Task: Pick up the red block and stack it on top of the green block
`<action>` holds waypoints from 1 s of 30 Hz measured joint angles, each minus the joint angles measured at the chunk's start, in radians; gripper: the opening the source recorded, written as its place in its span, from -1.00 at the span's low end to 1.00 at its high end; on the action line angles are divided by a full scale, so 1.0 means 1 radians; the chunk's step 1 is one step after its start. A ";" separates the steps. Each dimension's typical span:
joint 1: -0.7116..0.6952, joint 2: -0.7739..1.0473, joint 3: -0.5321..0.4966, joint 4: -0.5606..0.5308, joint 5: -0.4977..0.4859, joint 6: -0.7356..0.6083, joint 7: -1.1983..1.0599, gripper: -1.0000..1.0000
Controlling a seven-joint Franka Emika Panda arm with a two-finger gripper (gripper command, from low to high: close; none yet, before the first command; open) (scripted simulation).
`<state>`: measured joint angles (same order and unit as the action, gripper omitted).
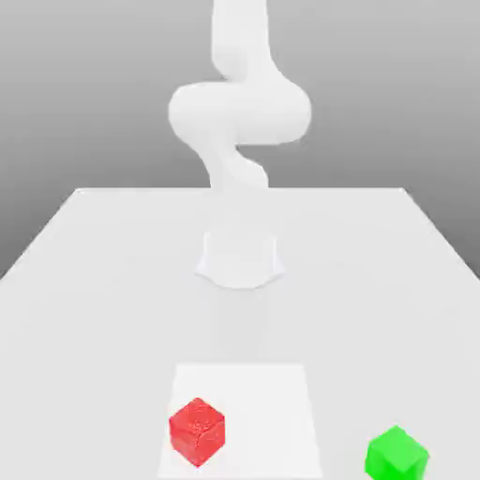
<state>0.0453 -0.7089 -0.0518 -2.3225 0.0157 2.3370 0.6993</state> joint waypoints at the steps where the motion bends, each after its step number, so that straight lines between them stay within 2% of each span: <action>1: 0.019 0.039 -0.022 -0.010 0.008 0.016 -0.044 0.00; 9: 0.136 0.333 -0.166 -0.082 0.081 0.134 -0.384 0.00; 15: 0.181 0.553 -0.229 -0.135 0.142 0.221 -0.641 0.00; 20: 0.170 0.730 -0.235 -0.180 0.158 0.296 -0.829 0.00; 24: 0.155 0.861 -0.242 -0.215 0.121 0.363 -0.938 0.00; 29: 0.090 1.039 -0.161 -0.196 0.210 0.500 -1.033 0.00; 30: 0.077 1.063 -0.145 -0.192 0.226 0.519 -1.045 -1.00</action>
<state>0.1228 0.3544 -0.1971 -2.5144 0.2414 2.8559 -0.3456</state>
